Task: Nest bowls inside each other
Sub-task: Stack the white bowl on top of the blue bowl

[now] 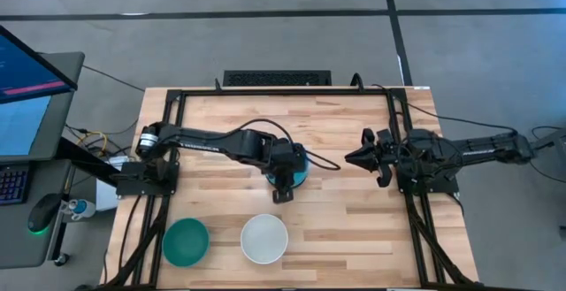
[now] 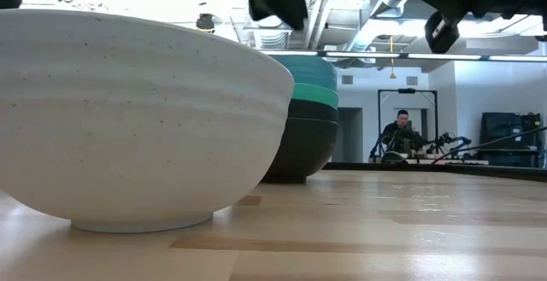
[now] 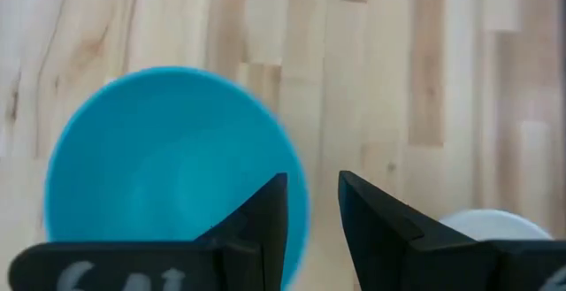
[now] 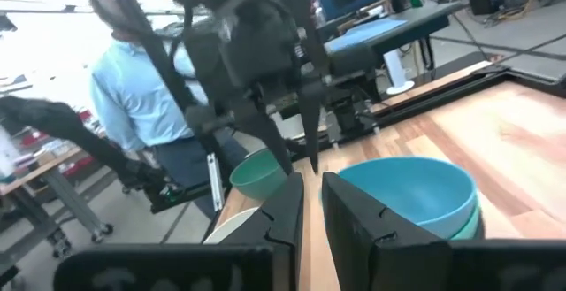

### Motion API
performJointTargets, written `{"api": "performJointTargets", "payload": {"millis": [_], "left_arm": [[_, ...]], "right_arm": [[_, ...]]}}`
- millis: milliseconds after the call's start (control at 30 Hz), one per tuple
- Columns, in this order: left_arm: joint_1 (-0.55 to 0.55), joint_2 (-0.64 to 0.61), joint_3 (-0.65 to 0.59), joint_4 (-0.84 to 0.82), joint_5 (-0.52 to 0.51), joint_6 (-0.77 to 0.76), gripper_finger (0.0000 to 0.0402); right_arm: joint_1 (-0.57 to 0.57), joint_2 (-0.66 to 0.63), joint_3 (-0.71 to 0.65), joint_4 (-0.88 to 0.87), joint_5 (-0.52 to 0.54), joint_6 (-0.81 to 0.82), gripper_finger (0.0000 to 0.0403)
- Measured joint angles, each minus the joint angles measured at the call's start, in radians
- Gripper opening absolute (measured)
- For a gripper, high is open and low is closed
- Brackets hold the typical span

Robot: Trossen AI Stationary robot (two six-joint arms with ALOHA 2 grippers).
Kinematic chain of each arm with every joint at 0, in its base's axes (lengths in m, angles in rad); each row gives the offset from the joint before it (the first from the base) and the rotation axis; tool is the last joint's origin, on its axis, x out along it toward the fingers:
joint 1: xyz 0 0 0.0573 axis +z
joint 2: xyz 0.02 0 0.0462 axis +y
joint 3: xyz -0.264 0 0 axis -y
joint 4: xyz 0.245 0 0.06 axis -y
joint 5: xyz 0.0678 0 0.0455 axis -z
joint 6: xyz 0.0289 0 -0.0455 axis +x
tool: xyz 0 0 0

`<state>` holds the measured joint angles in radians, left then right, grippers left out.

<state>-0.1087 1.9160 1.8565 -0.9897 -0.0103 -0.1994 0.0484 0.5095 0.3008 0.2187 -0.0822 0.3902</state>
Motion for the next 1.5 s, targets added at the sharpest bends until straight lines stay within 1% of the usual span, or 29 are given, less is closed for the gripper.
{"api": "performJointTargets", "payload": {"millis": [167,300,367,467,600,700,800,900,1000,1100,1233,1333,1433,1500], "left_arm": [[-0.037,-0.002,0.061,-0.025,0.054,-0.025,0.0094],[-0.076,-0.002,0.062,-0.085,0.074,-0.086,0.0094],[-0.100,-0.002,0.055,-0.095,0.073,-0.124,0.0094],[-0.142,-0.002,0.051,-0.094,0.015,-0.164,0.0093],[-0.191,-0.002,0.052,-0.085,-0.073,-0.227,0.0093],[-0.225,-0.002,0.052,-0.084,-0.133,-0.297,0.0093],[-0.252,-0.002,0.052,-0.082,-0.176,-0.404,0.0093],[-0.278,-0.002,0.052,-0.082,-0.219,-0.519,0.0093],[-0.304,-0.002,0.052,-0.081,-0.283,-0.638,0.0093],[-0.321,-0.002,0.052,-0.082,-0.317,-0.758,0.0093],[-0.342,0.000,0.052,-0.098,-0.327,-0.891,0.0093],[-0.360,0.012,0.052,-0.108,-0.309,-0.929,0.0093],[-0.386,0.025,0.052,-0.186,-0.284,-0.983,0.0093],[-0.409,0.034,0.051,-0.280,-0.276,-1.007,0.0093]], "right_arm": [[0.048,0.000,0.000,-0.001,0.034,-0.031,0.0068],[0.093,0.000,0.000,0.008,0.040,-0.031,0.0068],[0.127,0.000,0.000,0.007,0.066,-0.032,0.0068],[0.190,0.002,0.000,0.008,0.130,-0.057,0.0068],[0.290,0.043,0.017,0.005,0.212,-0.084,0.0068],[0.373,0.085,0.050,-0.002,0.272,-0.129,0.0068],[0.446,0.130,0.084,-0.025,0.341,-0.154,0.0068],[0.499,0.165,0.122,-0.086,0.347,-0.155,0.0068],[0.545,0.188,0.143,-0.168,0.345,-0.155,0.0068],[0.567,0.193,0.146,-0.151,0.345,-0.156,0.0068],[0.574,0.178,0.147,-0.152,0.345,-0.184,0.0068],[0.574,0.177,0.147,-0.154,0.337,-0.190,0.0068],[0.574,0.179,0.147,-0.154,0.334,-0.203,0.0068],[0.574,0.179,0.147,-0.151,0.334,-0.212,0.0068]]}}
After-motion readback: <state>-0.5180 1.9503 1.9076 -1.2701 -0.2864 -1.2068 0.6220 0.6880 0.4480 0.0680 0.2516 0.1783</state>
